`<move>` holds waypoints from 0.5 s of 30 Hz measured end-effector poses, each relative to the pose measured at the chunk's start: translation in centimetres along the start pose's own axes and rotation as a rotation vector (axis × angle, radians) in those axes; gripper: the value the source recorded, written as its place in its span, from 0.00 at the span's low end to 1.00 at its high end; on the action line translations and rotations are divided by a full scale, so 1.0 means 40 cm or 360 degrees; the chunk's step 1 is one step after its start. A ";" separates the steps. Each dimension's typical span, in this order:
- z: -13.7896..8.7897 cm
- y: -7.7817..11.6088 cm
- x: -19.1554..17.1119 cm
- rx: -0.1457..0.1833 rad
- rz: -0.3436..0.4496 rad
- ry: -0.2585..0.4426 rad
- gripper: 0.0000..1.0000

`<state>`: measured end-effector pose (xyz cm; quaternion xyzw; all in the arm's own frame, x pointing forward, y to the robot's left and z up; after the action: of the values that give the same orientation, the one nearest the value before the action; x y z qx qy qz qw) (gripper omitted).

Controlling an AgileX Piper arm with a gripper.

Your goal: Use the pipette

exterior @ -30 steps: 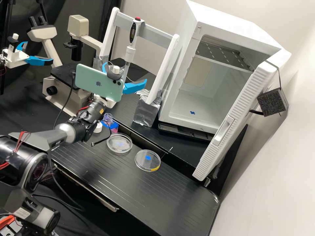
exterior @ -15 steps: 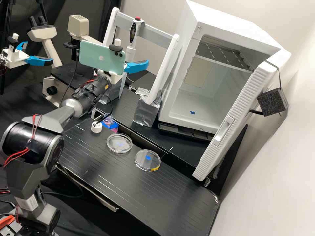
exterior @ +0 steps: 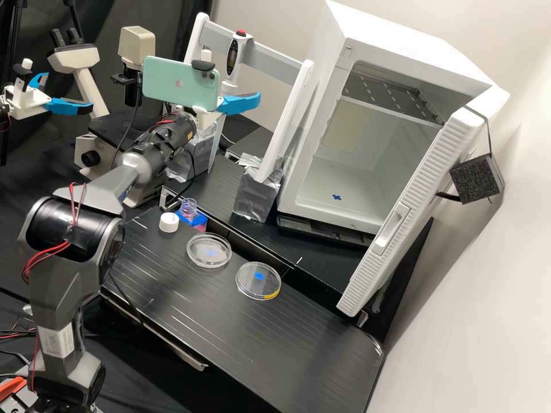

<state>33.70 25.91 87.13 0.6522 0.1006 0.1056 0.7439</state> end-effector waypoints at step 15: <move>0.004 0.012 0.016 0.0001 -0.0012 -0.0012 0.00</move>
<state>34.36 26.02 87.63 0.6525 0.1003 0.1004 0.7444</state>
